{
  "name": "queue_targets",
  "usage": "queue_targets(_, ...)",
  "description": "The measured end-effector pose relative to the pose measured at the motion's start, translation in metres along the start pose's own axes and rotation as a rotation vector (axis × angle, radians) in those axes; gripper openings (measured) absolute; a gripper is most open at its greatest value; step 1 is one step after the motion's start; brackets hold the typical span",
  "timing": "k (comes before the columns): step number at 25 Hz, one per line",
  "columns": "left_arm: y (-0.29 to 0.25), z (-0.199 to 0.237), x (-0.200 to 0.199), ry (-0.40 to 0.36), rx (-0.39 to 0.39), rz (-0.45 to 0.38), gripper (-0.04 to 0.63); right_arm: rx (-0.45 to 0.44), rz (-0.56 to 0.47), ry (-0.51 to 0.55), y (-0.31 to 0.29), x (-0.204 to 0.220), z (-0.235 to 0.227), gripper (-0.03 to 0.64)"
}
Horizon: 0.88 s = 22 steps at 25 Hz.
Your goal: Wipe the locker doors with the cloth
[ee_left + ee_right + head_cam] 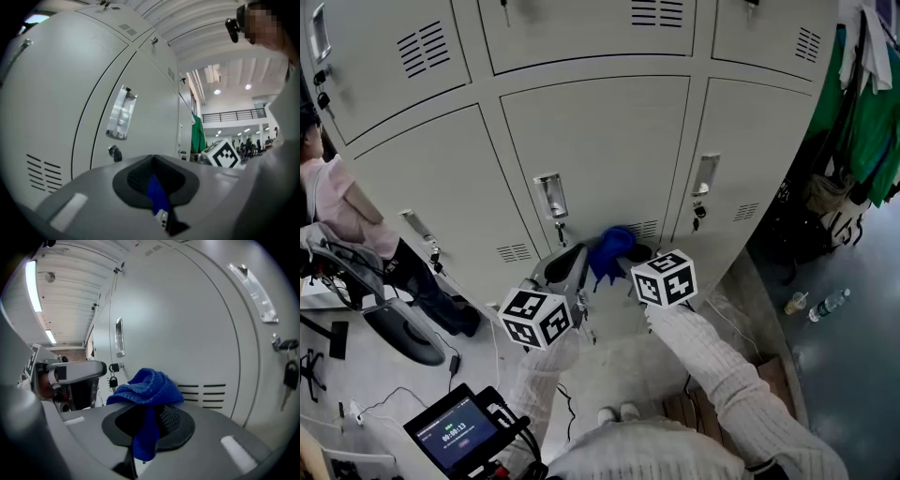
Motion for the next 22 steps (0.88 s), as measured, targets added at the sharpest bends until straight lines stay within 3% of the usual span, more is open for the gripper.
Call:
queue_targets(6,-0.012,-0.018,-0.041,-0.061,0.054,-0.065,0.006,0.012,-0.182,0.018,0.055,-0.067,-0.013,0.051)
queue_targets(13,-0.026,-0.046,-0.097,-0.157,0.125,-0.165,0.006,0.093,-0.406,0.145,0.129,-0.168,-0.022,0.051)
queue_targets(22,-0.028,-0.075,-0.16,-0.279,0.181,-0.265,0.006,0.183,-0.542,0.265,0.171,-0.249,-0.028,0.052)
Point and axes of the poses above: the fingertips, and each gripper's own axes: y backward along the fingers, z to its left, x out of its underside, the point moved 1 cm from there along y, backward along the fingers, and after that the axes turned 8 degrees about z, right-handed, at the moved point
